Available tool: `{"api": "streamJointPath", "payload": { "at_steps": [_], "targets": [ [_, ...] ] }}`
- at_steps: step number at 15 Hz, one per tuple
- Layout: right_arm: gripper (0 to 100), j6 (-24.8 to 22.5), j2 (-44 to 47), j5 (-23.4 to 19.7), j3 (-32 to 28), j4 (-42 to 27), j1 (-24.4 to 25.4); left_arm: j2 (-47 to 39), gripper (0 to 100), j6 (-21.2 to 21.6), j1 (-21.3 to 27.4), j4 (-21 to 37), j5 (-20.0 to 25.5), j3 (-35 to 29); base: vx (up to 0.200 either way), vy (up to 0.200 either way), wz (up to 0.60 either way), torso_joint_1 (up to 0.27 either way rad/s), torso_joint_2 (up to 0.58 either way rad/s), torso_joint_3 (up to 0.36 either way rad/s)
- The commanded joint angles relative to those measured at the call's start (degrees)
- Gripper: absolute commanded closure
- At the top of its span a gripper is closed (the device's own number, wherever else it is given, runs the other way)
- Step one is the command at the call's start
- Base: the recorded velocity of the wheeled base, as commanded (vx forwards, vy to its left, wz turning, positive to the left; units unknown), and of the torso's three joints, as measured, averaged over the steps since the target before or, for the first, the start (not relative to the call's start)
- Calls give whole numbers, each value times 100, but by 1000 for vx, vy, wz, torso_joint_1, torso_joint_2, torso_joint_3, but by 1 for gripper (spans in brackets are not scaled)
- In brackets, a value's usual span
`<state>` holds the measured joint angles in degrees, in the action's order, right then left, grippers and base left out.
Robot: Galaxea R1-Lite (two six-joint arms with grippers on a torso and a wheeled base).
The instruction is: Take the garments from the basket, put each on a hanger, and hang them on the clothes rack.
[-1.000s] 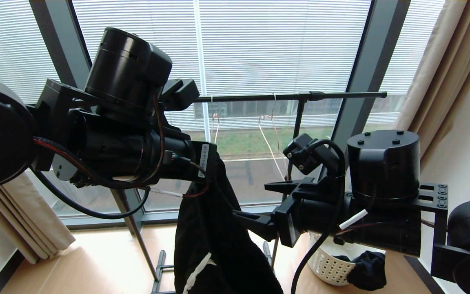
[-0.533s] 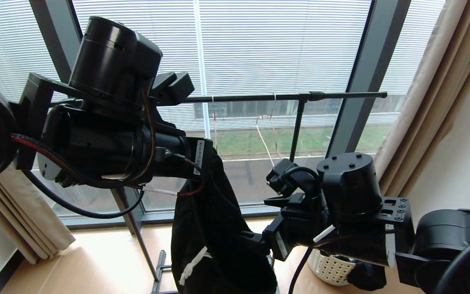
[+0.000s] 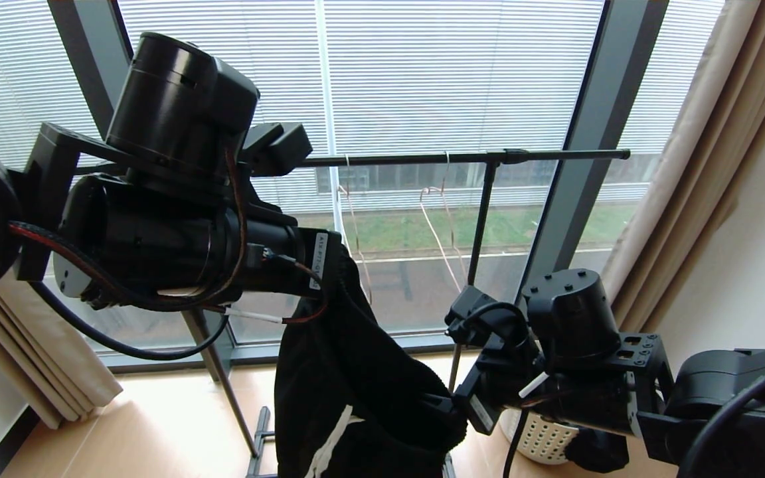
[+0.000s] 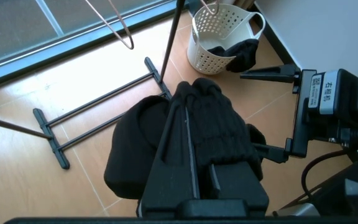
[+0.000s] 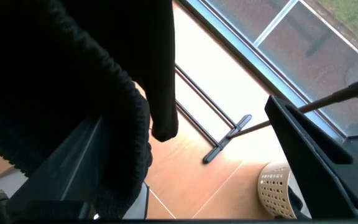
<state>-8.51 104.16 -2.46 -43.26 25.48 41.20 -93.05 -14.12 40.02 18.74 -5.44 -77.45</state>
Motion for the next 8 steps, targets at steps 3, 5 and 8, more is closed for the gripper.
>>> {"api": "streamJointPath", "payload": {
  "at_steps": [3, 5, 8],
  "targets": [
    [0, 7, -1, -17, -15, 10, -7, 24, 100, -3, 6, -2, -1, 89, 0, 0, 0, 0, 0, 0],
    [100, 7, -1, -17, 2, 10, -7, 15, 100, 5, 6, -2, 8, 133, 0, 0, 0, 0, 0, 0],
    [100, 7, 35, -17, -33, 10, -7, 15, 100, 5, 6, -2, 25, 133, 0, 0, 0, 0, 0, 0]
  ]
}}
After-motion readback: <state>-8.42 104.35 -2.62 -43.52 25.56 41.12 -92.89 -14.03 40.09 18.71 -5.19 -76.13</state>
